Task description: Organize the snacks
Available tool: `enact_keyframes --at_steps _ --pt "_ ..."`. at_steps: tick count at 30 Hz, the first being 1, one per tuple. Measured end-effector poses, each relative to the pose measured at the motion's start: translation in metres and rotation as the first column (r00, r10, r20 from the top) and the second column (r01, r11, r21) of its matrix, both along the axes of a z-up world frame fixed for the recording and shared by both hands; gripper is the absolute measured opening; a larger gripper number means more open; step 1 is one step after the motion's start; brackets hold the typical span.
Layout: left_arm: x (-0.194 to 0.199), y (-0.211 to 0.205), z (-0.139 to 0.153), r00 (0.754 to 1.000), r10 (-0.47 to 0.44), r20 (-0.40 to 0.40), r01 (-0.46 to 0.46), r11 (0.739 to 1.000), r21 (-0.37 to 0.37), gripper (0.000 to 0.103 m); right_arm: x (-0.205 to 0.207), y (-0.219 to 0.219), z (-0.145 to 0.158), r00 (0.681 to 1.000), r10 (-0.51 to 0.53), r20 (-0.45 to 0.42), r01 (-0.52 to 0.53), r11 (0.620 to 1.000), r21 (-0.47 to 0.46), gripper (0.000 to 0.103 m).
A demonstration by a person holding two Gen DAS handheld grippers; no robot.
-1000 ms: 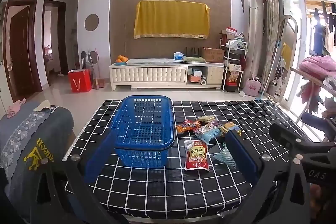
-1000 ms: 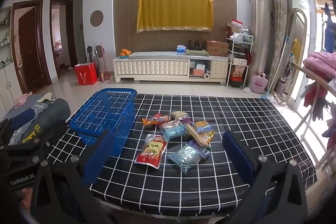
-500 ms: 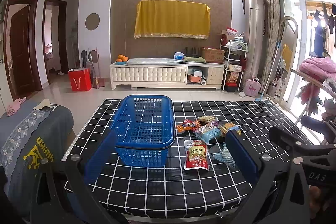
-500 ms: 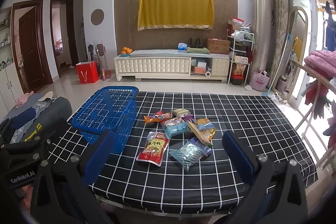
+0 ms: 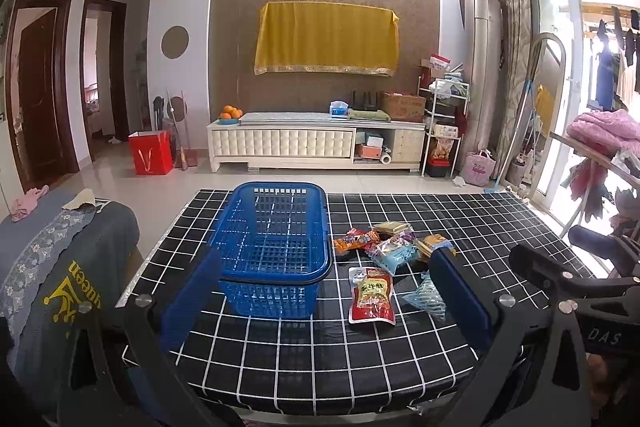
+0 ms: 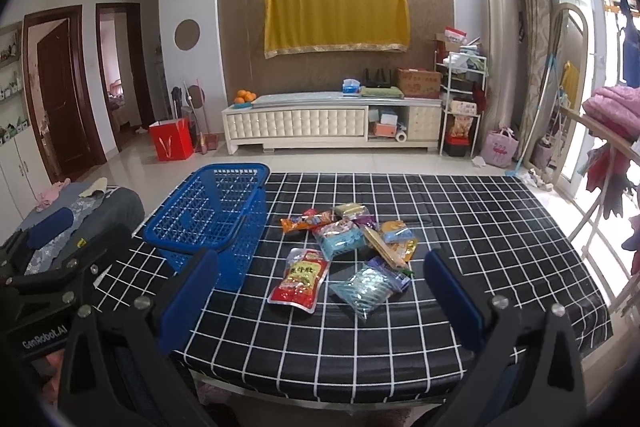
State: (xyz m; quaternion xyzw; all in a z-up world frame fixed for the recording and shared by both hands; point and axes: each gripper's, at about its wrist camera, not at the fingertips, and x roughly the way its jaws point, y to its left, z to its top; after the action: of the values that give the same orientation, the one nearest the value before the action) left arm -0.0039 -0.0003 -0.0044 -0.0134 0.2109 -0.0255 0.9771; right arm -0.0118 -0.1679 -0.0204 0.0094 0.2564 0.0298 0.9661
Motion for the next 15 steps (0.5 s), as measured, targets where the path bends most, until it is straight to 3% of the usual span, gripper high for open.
enact_keyframes --at_steps 15 --pt "-0.0028 0.0026 -0.0001 1.0 0.005 -0.003 -0.005 1.0 -0.002 0.103 -0.0036 0.0016 0.0017 1.0 0.004 -0.006 -0.004 1.0 0.001 0.103"
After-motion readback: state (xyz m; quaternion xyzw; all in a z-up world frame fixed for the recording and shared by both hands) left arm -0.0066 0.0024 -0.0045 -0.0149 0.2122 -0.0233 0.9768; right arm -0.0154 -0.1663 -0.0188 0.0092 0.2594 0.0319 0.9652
